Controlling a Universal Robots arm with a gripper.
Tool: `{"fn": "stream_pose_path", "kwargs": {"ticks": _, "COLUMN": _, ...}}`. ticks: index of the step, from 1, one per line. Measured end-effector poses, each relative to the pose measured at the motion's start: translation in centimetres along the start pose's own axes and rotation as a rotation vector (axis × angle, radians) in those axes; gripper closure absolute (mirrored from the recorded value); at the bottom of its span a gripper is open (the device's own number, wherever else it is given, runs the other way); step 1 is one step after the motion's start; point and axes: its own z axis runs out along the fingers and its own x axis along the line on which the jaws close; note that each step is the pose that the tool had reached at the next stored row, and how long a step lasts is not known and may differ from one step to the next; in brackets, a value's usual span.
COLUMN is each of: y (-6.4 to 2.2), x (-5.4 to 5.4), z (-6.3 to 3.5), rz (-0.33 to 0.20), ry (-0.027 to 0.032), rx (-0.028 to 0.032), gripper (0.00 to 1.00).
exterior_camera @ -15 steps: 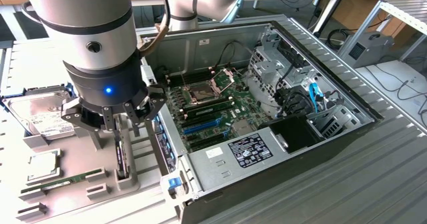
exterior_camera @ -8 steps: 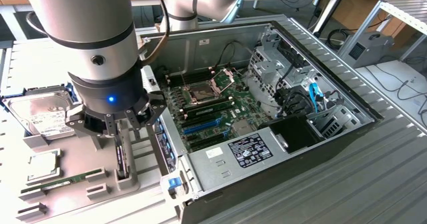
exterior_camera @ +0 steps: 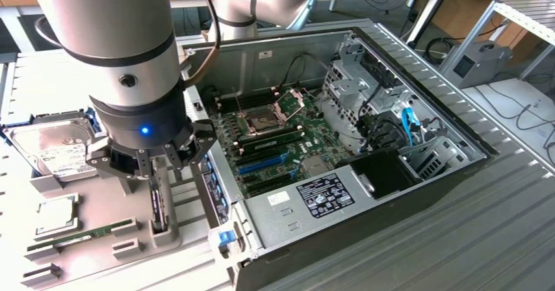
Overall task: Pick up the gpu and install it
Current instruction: 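Pick up the gpu and move the gpu toward the slot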
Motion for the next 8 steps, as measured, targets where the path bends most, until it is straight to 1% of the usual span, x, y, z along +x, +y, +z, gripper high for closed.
{"fn": "stream_pose_path", "kwargs": {"ticks": 8, "y": -0.01, "x": 0.00, "z": 0.17, "rz": 0.000, "ry": 0.0000, "rx": -0.0001, "gripper": 0.64}}
